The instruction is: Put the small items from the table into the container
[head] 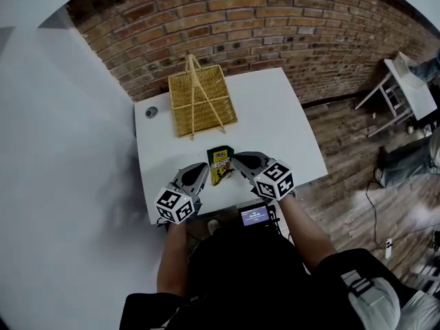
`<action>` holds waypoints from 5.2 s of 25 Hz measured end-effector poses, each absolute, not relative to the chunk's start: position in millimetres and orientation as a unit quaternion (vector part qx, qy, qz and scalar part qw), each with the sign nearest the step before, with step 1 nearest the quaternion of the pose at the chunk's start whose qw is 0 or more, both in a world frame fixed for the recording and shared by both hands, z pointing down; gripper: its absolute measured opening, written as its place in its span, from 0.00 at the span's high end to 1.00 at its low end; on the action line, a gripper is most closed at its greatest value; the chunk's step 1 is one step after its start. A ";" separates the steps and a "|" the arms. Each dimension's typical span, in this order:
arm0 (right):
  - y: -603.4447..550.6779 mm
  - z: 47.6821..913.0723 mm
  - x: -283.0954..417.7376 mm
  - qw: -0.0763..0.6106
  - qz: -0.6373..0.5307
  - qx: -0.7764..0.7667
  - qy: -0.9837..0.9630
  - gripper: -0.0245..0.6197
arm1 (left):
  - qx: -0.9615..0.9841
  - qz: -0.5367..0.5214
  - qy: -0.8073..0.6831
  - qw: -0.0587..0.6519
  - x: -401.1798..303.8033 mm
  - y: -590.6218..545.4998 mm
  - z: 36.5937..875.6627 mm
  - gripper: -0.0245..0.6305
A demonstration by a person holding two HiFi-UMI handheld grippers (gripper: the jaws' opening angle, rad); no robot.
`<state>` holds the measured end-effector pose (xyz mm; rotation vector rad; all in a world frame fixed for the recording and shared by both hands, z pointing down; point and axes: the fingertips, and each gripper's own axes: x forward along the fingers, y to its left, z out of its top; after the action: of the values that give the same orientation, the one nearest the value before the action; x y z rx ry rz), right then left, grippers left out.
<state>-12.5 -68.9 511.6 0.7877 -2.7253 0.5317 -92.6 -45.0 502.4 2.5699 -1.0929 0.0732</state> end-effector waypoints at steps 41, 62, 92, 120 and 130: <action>-76.3 647.9 32.1 0.250 0.234 0.294 -0.892 0.51 | 0.893 0.083 -0.376 0.234 -73.9 -15.8 545.2 0.95; -82.4 645.7 32.5 0.273 0.213 0.298 -0.889 0.68 | 0.891 0.087 -0.377 0.237 -76.6 -15.6 546.3 0.95; -89.1 503.1 12.1 0.171 0.137 0.289 -0.932 0.68 | 0.909 0.022 -0.381 0.171 -82.8 -46.6 497.3 0.95; -194.8 402.1 -22.8 0.110 0.082 0.266 -0.954 0.68 | 0.901 0.039 -0.421 0.098 -102.9 -138.1 420.3 0.95; -252.9 398.6 -45.7 0.113 0.088 0.261 -0.955 0.68 | 0.895 0.045 -0.432 0.099 -118.4 -174.3 417.5 0.95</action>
<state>-45.7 -252.9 398.6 0.7654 -2.8011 0.2573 -118.4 -174.3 417.5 2.6477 -1.2792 0.1328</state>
